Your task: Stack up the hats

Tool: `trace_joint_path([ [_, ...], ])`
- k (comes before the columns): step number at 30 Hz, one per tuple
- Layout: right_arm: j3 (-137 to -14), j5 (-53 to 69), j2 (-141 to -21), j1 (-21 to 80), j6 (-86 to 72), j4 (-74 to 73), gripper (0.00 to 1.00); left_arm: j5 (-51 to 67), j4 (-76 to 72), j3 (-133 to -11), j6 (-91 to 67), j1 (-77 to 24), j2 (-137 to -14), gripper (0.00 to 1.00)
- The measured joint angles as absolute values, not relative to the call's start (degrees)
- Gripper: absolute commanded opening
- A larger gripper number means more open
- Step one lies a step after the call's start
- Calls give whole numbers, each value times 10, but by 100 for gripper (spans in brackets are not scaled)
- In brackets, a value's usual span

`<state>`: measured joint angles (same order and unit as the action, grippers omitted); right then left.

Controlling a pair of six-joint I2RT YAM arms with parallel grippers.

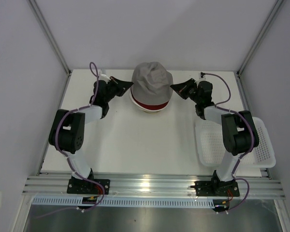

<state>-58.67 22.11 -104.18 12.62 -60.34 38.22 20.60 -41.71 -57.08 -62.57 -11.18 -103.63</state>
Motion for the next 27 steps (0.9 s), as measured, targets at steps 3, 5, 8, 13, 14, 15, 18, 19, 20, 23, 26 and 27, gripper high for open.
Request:
trace_joint_path([
  [3, -580, 217, -1042, 125, -610, 383, 0, 176, -362, -580, -625, -124, -1032, 1],
  [5, -575, 217, -1041, 122, -616, 384, 0, 156, -335, -576, -625, -133, -1020, 1],
  [8, -558, 216, -1031, 118, -625, 383, 0, 129, -295, -568, -617, -145, -989, 1],
  [13, -543, 205, -1016, 116, -623, 369, 0, 91, -232, -570, -601, -160, -949, 1],
  [14, -543, 202, -1016, 117, -623, 368, 0, 87, -222, -572, -599, -161, -948, 1],
  [15, -542, 199, -1016, 117, -622, 366, 0, 82, -212, -576, -598, -161, -947, 1],
  [18, -542, 197, -1020, 119, -622, 364, 0, 67, -186, -580, -597, -162, -947, 1],
  [19, -542, 197, -1024, 121, -622, 366, 0, 61, -178, -580, -597, -163, -947, 1],
  [20, -543, 197, -1029, 123, -621, 368, 0, 57, -171, -580, -597, -164, -947, 1],
  [23, -553, 197, -1054, 130, -617, 369, 0, 41, -162, -580, -594, -167, -947, 1],
  [26, -571, 197, -1078, 138, -611, 369, 0, 30, -156, -580, -591, -168, -946, 1],
  [27, -578, 198, -1085, 140, -607, 369, 0, 27, -153, -580, -589, -168, -946, 1],
])
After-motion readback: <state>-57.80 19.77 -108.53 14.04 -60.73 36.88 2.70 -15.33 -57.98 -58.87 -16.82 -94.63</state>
